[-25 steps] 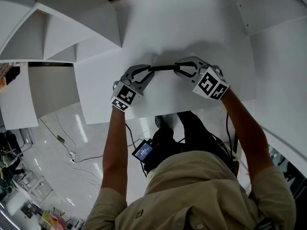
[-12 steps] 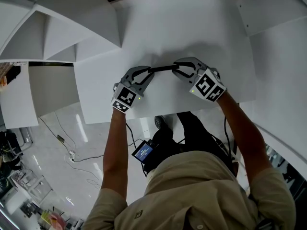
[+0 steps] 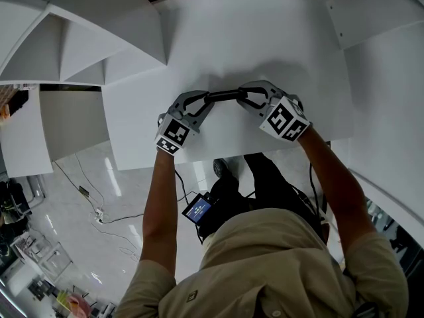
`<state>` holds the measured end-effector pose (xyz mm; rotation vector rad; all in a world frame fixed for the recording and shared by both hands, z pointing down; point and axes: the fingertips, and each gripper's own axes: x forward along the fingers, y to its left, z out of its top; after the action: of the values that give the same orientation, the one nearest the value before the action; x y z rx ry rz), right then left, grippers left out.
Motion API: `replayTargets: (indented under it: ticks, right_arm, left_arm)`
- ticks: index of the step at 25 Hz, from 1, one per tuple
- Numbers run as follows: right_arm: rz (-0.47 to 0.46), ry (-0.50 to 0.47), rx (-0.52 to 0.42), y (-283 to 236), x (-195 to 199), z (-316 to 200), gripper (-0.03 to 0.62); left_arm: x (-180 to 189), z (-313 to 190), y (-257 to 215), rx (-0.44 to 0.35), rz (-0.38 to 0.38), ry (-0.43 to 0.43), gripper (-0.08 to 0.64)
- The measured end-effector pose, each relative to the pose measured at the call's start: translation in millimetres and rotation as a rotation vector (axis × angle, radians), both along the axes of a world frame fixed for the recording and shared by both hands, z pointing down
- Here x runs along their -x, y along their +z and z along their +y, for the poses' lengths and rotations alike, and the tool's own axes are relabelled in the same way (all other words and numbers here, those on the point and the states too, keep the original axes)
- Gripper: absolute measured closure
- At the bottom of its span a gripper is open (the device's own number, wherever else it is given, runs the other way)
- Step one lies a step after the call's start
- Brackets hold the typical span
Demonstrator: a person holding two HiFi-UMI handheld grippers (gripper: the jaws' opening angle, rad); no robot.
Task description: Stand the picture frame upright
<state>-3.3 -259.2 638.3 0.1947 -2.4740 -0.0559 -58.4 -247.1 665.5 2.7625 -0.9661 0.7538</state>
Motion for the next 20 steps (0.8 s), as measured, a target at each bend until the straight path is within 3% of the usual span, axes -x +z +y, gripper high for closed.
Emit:
replayTargets:
  ticks: [8,20]
  right_arm:
    - [-0.022,0.013,0.049,2,-2,-4,0.509]
    - [-0.021,0.023,0.041,3,-1,-12,0.509]
  left_arm:
    - [-2,-2,-1,0.003,0.006,-0.006,0.477]
    - [-2,-7,-1,0.009,0.017,-0.017,0.477]
